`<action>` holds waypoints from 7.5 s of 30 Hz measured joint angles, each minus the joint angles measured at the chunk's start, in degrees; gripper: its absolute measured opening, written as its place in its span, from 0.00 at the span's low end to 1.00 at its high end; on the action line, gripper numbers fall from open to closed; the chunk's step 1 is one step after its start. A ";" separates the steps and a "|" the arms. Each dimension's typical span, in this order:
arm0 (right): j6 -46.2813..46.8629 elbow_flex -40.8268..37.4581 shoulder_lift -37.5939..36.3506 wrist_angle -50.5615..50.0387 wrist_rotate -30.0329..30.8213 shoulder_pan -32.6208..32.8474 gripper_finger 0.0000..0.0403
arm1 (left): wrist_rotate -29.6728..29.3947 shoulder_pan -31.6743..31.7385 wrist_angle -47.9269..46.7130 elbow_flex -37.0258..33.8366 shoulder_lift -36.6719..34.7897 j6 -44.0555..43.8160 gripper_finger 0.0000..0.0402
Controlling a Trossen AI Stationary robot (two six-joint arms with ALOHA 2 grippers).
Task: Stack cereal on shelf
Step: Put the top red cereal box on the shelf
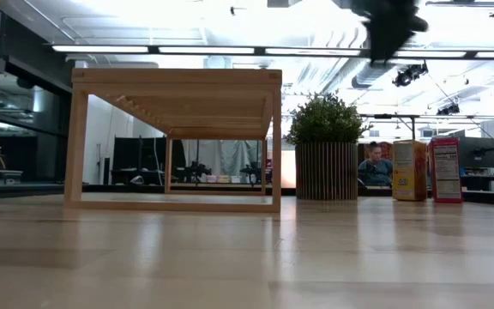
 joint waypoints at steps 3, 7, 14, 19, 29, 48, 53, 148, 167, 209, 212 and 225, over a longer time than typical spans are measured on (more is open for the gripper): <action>12.95 -9.35 -7.76 1.16 -0.76 -0.02 0.54 | 0.00 0.00 0.02 0.00 0.00 0.02 0.00; 23.83 -17.01 -14.72 3.92 -0.71 -0.03 0.62 | -0.01 -0.01 0.01 0.00 0.00 0.01 0.00; 42.66 -23.03 -16.08 -0.96 7.17 -0.72 0.65 | 0.00 -0.02 0.02 0.00 0.00 0.00 0.00; 55.45 -27.47 -13.13 -2.40 13.41 -3.20 0.65 | 0.00 -0.01 0.01 0.00 0.00 -0.02 0.00; 57.12 -31.60 -7.76 1.69 14.71 -8.79 0.65 | 0.00 -0.01 0.02 0.00 0.00 -0.02 0.00; 47.61 -31.60 -7.50 9.04 13.93 -15.29 0.65 | -0.02 0.00 0.04 0.00 0.00 -0.04 0.00; 45.26 -31.60 -5.95 9.42 12.81 -16.88 0.65 | 0.00 0.00 0.04 0.02 0.00 -0.02 0.00; -26.14 29.41 19.76 35.79 -8.38 5.17 0.40 | 0.02 -0.01 0.44 0.04 -0.02 -0.07 0.00; -36.27 47.19 46.41 28.44 -8.82 -0.97 0.40 | 0.02 0.00 0.44 0.04 -0.02 -1.00 0.00; -42.81 47.25 42.03 35.86 -19.28 -5.07 0.56 | 0.00 -0.01 0.17 0.04 -0.02 -1.51 0.00; -44.67 47.27 39.60 29.37 -19.42 -5.07 0.56 | -0.02 -0.02 0.00 0.04 0.00 -0.90 0.00; -33.21 8.12 22.16 54.28 -18.18 -4.92 0.50 | -0.89 -0.01 -0.13 0.04 1.65 2.51 0.00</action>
